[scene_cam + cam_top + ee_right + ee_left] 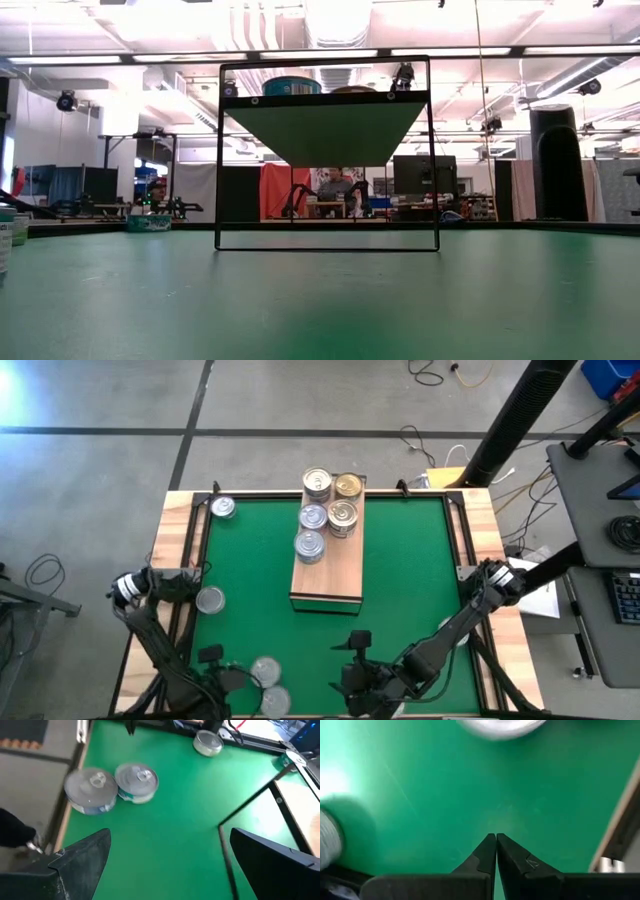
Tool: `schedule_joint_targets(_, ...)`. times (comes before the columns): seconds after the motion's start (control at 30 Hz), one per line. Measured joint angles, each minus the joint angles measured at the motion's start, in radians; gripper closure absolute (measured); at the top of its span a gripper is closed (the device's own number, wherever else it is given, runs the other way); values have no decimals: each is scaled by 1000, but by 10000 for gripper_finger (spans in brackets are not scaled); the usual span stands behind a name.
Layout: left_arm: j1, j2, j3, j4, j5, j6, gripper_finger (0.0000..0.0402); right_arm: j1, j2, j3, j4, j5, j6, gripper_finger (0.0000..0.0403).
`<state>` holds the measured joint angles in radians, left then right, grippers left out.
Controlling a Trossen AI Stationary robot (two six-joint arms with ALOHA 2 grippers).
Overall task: Stack canned seafood by type on shelf
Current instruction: Put the green blue tuna can on the shelf
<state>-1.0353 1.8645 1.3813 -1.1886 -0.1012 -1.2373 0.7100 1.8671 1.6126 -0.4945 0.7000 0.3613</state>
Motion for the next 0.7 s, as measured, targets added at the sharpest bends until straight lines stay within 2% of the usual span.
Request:
schedule_joint_targets(0.1, -20, 0, -61, 76, -30, -78, 402, -5, 0, -23, 4, -58, 4, 3)
schedule_joint_targets(0.23, -25, 0, -166, 294, -34, -65, 402, -26, 0, -76, 84, -142, 31, 3)
schedule_joint_targets(0.3, -19, 0, -214, 407, -34, -45, 401, -45, 0, -103, 133, -222, 43, 3)
schedule_joint_targets(0.4, 4, -9, -267, 489, -44, -62, 395, -81, 0, -152, 217, -361, 83, 3)
schedule_joint_targets(0.53, 31, -11, -309, 527, -81, -50, 382, -122, 0, -241, 321, -354, 38, 3)
schedule_joint_targets(0.6, 34, -8, -315, 538, -179, -15, 376, -139, 0, -291, 399, -341, 23, 3)
schedule_joint_targets(0.7, 45, 1, -328, 614, -439, 19, 373, -151, 0, -361, 516, -337, -16, 3)
